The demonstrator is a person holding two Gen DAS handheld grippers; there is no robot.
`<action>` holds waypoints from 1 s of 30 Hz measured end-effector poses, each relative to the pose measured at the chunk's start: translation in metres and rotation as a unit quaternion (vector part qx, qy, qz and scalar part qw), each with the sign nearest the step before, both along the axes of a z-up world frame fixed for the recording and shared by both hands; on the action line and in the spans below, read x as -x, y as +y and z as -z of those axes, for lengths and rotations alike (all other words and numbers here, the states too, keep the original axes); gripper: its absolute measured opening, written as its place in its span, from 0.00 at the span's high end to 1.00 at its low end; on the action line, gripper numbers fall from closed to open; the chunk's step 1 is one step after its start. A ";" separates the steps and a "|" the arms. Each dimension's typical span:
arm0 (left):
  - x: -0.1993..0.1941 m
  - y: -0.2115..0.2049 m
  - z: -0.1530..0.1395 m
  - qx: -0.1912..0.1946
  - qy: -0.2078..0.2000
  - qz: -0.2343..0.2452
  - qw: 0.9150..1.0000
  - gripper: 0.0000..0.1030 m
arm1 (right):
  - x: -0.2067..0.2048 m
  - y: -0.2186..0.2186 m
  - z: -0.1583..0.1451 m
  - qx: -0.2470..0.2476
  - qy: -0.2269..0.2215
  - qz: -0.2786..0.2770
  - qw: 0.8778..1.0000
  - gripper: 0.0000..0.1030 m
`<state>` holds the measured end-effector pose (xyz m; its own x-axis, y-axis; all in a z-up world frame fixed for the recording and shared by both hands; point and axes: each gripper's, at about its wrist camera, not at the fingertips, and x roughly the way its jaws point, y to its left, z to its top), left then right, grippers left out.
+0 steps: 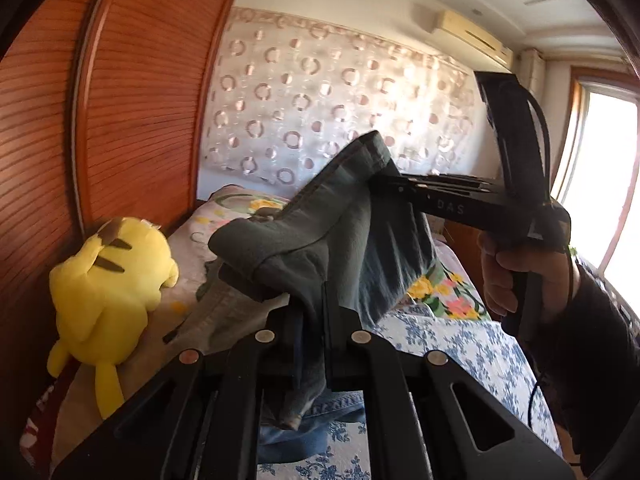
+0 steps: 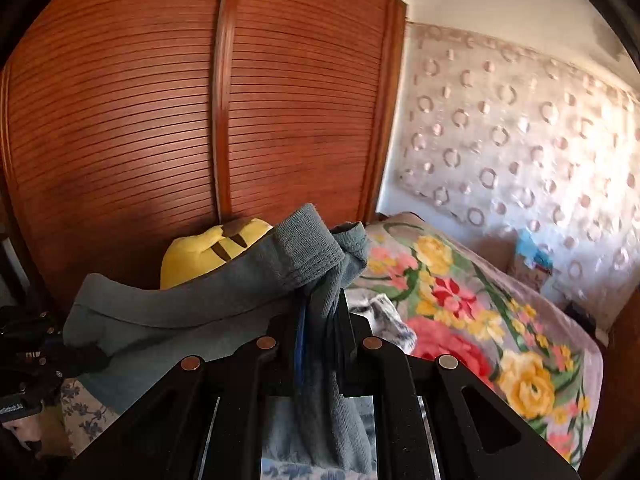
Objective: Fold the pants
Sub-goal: 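Carry the folded shorts with the left gripper toward the clothes stack, then lower the shorts onto the folded jeans stack and open the left gripper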
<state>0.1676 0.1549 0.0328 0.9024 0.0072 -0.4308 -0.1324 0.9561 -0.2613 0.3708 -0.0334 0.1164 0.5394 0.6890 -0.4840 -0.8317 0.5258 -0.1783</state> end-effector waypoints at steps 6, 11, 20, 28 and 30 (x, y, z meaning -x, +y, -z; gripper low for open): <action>-0.004 0.015 0.020 0.007 0.023 -0.024 0.999 0.92 | -0.020 0.037 0.013 0.031 0.001 -0.037 0.999 0.89; -0.008 0.037 0.039 0.022 0.056 -0.055 0.997 0.92 | -0.045 0.064 0.031 0.052 0.024 -0.032 0.998 0.83; -0.005 0.044 0.033 -0.003 0.054 -0.047 0.997 0.54 | -0.052 0.027 0.020 -0.005 0.038 0.002 0.999 0.69; -0.019 0.026 0.037 -0.039 0.064 -0.012 0.997 0.54 | -0.012 -0.017 0.024 -0.035 0.052 -0.015 0.998 0.69; -0.020 0.025 0.042 -0.041 0.075 -0.010 0.996 0.54 | -0.006 -0.014 0.032 -0.025 0.061 -0.026 0.997 0.70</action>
